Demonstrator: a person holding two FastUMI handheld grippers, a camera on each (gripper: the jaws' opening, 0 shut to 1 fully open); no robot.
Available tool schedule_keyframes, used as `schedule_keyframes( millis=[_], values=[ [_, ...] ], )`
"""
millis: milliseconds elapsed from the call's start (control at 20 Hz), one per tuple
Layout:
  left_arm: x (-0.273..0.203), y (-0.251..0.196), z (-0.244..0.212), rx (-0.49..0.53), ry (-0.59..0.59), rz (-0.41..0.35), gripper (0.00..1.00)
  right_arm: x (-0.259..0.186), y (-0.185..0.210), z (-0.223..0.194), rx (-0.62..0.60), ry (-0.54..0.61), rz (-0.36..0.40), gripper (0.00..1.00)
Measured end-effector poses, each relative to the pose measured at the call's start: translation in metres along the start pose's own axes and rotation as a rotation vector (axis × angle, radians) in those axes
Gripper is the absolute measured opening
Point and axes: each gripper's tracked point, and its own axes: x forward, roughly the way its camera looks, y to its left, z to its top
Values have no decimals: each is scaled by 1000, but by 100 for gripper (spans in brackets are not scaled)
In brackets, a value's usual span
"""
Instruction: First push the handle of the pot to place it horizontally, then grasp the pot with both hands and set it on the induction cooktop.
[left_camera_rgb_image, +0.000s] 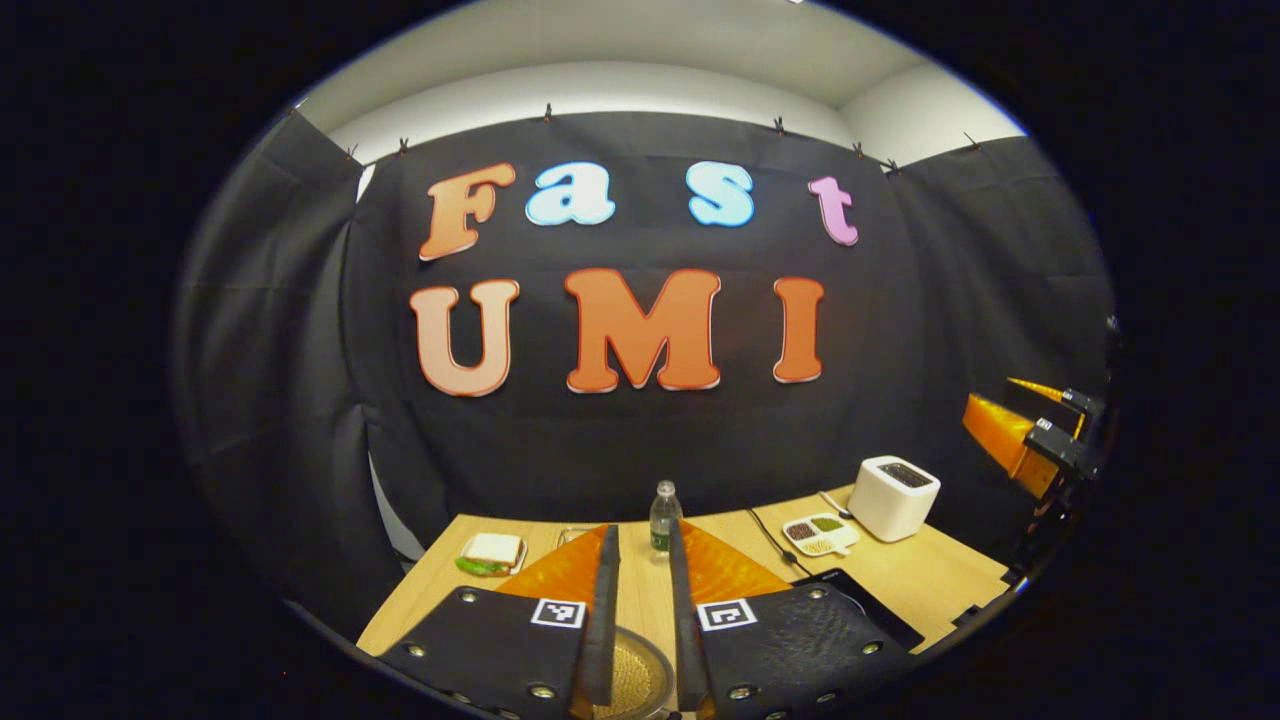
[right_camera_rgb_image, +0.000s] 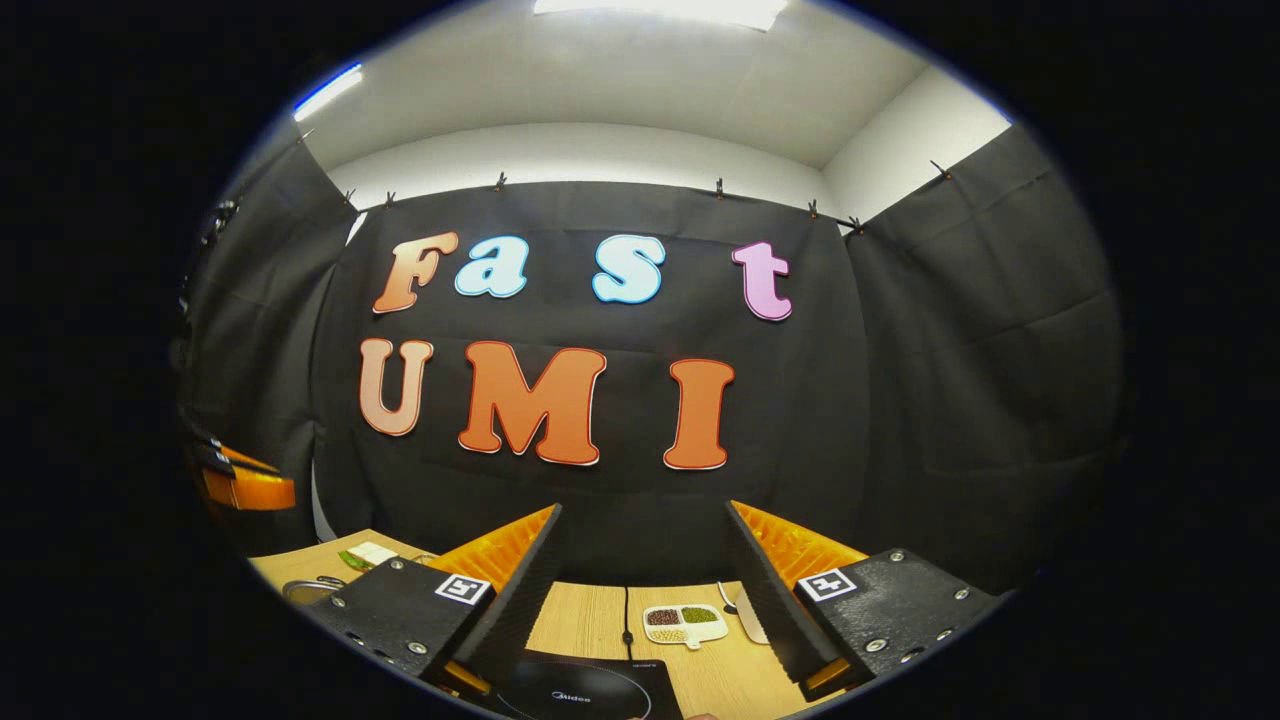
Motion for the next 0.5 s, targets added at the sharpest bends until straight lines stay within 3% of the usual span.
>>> schedule_keyframes(
  millis=[50,150,500],
  values=[
    [2,2,-14,6,47,-3,14,-1,-1,-2,-1,6,-4,96],
    [5,-4,-47,9,155,-57,4,-1,0,-7,-6,17,-11,96],
    [-27,-20,-174,50,550,-173,2,-5,-8,-23,-15,53,-39,96]
  ],
)
